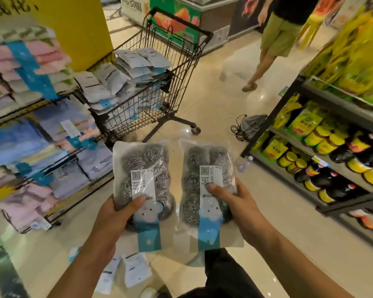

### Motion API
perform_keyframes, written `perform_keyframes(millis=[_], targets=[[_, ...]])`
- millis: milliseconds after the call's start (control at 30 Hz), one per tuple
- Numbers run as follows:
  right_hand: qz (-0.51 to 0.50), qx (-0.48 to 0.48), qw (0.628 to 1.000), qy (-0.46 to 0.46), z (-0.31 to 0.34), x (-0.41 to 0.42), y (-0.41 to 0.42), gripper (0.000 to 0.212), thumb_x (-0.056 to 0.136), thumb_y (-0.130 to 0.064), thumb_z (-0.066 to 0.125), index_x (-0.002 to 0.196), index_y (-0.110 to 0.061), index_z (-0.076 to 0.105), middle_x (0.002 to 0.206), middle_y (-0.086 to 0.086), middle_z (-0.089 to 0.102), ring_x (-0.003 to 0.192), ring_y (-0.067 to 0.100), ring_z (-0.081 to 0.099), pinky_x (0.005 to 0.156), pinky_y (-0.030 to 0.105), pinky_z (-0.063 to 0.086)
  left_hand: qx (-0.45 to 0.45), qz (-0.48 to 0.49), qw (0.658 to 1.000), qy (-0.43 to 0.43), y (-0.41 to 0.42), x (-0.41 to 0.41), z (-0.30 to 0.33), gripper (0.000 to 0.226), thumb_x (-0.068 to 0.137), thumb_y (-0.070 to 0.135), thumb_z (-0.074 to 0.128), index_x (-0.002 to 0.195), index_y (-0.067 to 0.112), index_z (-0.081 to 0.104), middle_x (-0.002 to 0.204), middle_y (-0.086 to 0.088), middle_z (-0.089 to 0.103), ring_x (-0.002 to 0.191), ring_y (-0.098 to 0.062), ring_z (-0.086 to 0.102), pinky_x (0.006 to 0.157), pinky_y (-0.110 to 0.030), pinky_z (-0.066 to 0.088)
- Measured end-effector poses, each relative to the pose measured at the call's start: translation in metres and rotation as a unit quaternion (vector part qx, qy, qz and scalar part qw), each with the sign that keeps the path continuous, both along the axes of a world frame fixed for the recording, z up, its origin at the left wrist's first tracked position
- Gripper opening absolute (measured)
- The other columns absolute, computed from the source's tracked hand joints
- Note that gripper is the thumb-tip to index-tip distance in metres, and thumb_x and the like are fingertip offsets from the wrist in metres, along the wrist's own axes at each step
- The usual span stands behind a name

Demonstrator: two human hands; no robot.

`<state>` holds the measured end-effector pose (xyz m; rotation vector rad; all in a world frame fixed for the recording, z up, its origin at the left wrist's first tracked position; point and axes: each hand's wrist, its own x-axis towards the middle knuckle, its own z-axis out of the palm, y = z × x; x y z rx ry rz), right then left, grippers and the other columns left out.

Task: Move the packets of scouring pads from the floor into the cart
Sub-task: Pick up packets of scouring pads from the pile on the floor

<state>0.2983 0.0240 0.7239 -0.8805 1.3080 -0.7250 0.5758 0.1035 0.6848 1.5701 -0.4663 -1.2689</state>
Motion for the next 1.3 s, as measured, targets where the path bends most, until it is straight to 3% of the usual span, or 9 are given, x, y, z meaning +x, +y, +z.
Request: perform_keyframes(millis=[100,233,433,600,733,833,967,1133,1300], targets=[[0.004,0.008,1.0,0.001,-0.005,-0.025,-0.038,0.046,0.089,-0.03,0.081,0.13,-0.026,0.061,0.112,0.001,0.082,0.099,0.025,0.08,0.095,0.056,0.062,0.005,0.001,1.0,-0.002,-0.039,-0.026,-0.005,0.071,0.057,0.037,0.099,0.12,0.019,0.073,0.107,-0.005,0.082,0.101,-0.029,0.078,0.094,-0.05,0.06],[0.01,0.016,1.0,-0.012,-0.011,-0.068,-0.098,0.046,0.088,-0.024,0.081,0.13,-0.023,0.062,0.113,0.002,0.082,0.1,0.026,0.08,0.094,0.051,0.063,0.018,0.023,0.999,-0.016,-0.092,-0.071,-0.013,0.039,0.082,0.015,0.084,0.119,0.02,0.072,0.109,-0.002,0.082,0.104,-0.027,0.076,0.096,-0.05,0.059],[0.027,0.021,0.999,-0.006,-0.012,-0.128,-0.175,0.056,0.071,-0.04,0.084,0.122,-0.033,0.064,0.111,-0.003,0.082,0.097,0.02,0.08,0.096,0.049,0.062,0.038,0.049,0.998,-0.015,-0.159,-0.135,-0.009,0.034,0.085,0.012,0.082,0.118,0.018,0.071,0.105,0.0,0.082,0.099,-0.023,0.078,0.079,-0.037,0.061],[0.04,0.042,0.998,-0.011,-0.02,-0.141,-0.229,0.048,0.081,-0.036,0.082,0.125,-0.032,0.064,0.11,-0.001,0.082,0.099,0.024,0.079,0.096,0.051,0.062,0.059,0.06,0.996,-0.034,-0.201,-0.152,-0.001,0.035,0.085,0.016,0.083,0.118,0.018,0.072,0.104,0.001,0.083,0.099,-0.021,0.078,0.079,-0.035,0.06],[0.059,0.058,0.997,-0.004,-0.026,-0.133,-0.272,0.062,0.073,-0.044,0.082,0.13,-0.03,0.062,0.113,0.002,0.081,0.1,0.027,0.079,0.09,0.05,0.064,0.066,0.074,0.995,-0.028,-0.235,-0.146,0.0,0.039,0.085,0.015,0.082,0.123,0.018,0.071,0.109,0.0,0.082,0.104,-0.021,0.077,0.084,-0.037,0.06],[0.068,0.056,0.996,0.001,-0.028,-0.12,-0.308,0.046,0.081,-0.036,0.082,0.122,-0.034,0.063,0.111,0.002,0.081,0.095,0.025,0.079,0.071,0.037,0.063,0.074,0.091,0.993,-0.017,-0.264,-0.136,-0.002,0.036,0.086,0.013,0.081,0.121,0.018,0.072,0.108,-0.001,0.082,0.103,-0.024,0.078,0.092,-0.043,0.059],[0.077,0.062,0.995,-0.004,-0.026,-0.09,-0.365,0.041,0.081,-0.029,0.082,0.117,-0.032,0.063,0.104,0.003,0.082,0.085,0.023,0.08,0.061,0.031,0.06,0.074,0.112,0.991,-0.015,-0.311,-0.115,-0.006,0.032,0.085,0.014,0.082,0.115,0.019,0.074,0.103,0.001,0.083,0.098,-0.021,0.079,0.086,-0.041,0.06],[0.113,0.07,0.991,0.006,-0.023,-0.026,-0.441,0.057,0.067,-0.037,0.083,0.119,-0.029,0.062,0.107,0.007,0.082,0.093,0.03,0.079,0.07,0.041,0.062,0.056,0.142,0.988,-0.005,-0.375,-0.066,-0.006,0.029,0.087,0.013,0.08,0.114,0.021,0.074,0.103,0.004,0.083,0.094,-0.015,0.079,0.082,-0.035,0.058],[0.141,0.06,0.988,0.009,-0.013,0.035,-0.504,0.038,0.082,-0.028,0.082,0.115,-0.031,0.064,0.104,0.005,0.082,0.092,0.03,0.079,0.07,0.041,0.061,0.048,0.15,0.987,-0.002,-0.429,-0.011,0.009,0.031,0.089,0.012,0.079,0.118,0.02,0.074,0.107,0.001,0.082,0.1,-0.018,0.078,0.082,-0.034,0.058]])
